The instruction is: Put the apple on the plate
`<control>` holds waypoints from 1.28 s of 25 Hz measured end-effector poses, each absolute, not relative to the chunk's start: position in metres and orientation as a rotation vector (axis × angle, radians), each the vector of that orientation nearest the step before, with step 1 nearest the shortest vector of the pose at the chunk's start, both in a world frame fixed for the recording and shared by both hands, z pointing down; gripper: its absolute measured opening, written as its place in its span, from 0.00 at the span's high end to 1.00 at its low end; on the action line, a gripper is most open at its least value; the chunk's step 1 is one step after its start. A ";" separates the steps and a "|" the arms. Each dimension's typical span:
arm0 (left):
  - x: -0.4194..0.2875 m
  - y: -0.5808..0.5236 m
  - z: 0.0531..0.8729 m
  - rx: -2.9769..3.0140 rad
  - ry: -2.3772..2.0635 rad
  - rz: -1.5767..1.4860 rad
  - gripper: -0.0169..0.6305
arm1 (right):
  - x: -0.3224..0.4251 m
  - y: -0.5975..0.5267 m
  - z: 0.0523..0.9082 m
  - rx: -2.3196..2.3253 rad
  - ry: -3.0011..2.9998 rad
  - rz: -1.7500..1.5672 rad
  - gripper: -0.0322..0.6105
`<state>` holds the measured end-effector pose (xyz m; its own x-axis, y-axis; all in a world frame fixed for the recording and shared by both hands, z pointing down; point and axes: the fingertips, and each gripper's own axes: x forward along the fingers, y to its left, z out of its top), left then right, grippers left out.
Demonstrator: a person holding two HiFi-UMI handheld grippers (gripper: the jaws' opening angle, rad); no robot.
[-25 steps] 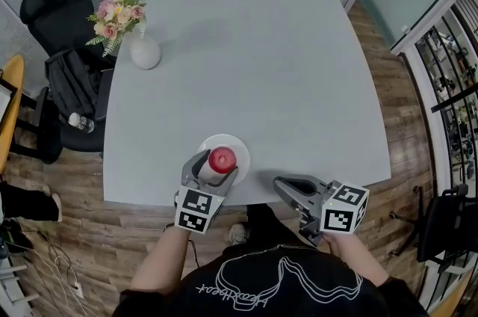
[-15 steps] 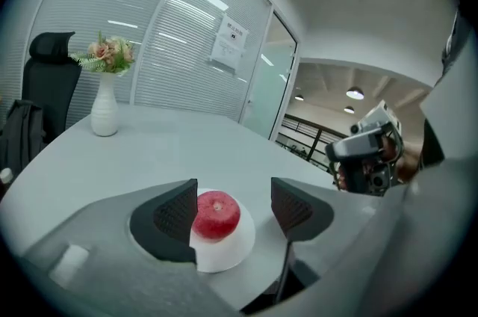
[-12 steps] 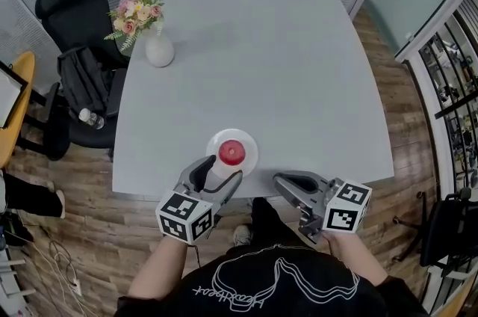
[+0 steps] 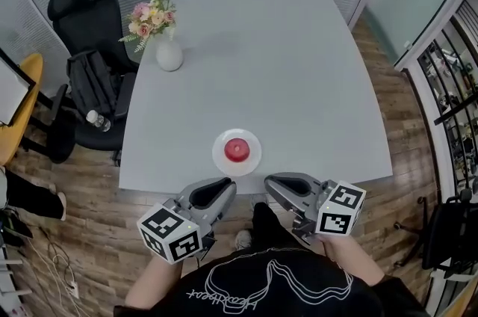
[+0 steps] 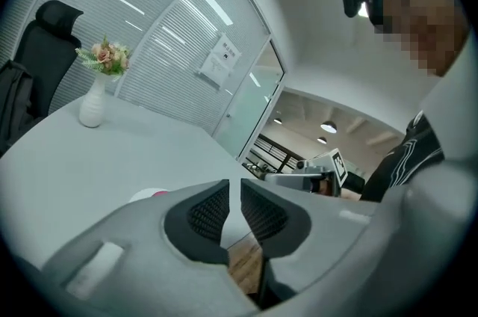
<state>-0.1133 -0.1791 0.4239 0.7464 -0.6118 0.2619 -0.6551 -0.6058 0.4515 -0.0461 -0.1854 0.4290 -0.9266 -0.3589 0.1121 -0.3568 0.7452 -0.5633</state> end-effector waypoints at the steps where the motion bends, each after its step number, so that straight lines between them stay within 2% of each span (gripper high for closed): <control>1: -0.112 -0.175 0.420 2.424 -0.942 0.096 0.90 | -0.048 -0.182 0.428 -0.595 2.937 -0.937 0.94; 6: -0.109 -0.160 0.408 2.468 -0.910 0.083 0.95 | -0.057 -0.167 0.424 -0.575 2.972 -0.891 0.94; 32: -0.113 -0.131 0.396 2.532 -0.867 0.097 0.95 | -0.069 -0.135 0.404 -0.631 3.018 -0.751 0.94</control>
